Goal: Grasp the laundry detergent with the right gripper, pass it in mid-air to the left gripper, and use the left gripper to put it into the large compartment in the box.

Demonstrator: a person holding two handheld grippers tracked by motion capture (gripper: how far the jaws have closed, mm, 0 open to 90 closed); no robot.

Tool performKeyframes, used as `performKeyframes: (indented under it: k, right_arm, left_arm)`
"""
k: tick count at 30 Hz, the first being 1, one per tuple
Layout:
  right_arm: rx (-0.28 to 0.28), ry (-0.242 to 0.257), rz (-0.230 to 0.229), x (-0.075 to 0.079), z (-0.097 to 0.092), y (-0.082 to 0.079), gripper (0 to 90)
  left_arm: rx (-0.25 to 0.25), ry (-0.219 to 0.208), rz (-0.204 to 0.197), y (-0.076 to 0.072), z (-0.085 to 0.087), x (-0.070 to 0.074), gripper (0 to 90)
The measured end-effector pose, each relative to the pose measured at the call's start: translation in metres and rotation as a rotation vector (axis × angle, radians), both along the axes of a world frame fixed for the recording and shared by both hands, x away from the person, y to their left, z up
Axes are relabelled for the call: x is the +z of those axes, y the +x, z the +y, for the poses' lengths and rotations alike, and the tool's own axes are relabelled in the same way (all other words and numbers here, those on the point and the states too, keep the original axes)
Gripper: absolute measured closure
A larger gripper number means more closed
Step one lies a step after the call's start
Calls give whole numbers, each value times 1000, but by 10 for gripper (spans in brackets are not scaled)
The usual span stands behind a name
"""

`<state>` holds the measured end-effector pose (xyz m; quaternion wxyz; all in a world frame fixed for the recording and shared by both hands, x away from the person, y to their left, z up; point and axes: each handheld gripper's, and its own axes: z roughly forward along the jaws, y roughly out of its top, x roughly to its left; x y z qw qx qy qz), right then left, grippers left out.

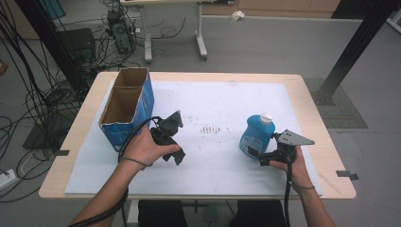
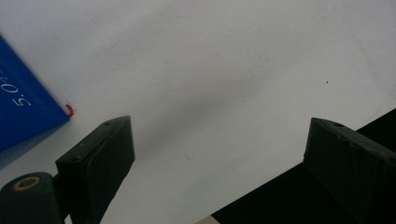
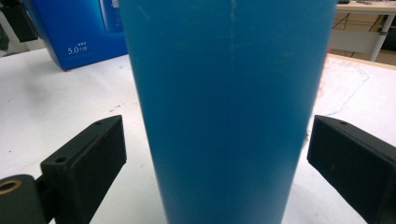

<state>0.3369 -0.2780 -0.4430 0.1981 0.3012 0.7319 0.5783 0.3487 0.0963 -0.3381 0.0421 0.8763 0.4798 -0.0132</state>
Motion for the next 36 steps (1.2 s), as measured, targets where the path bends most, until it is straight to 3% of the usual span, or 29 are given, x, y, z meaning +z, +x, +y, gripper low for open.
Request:
performKeyframes:
  k: [15,36]
  right_arm:
    - [0,16,-12,0,7,9,46]
    - [2,20,-16,2,9,9,45]
  left_arm:
    - [-9,10,2,1,-4,0,90]
    - [-12,11,-1,0,-4,1,90]
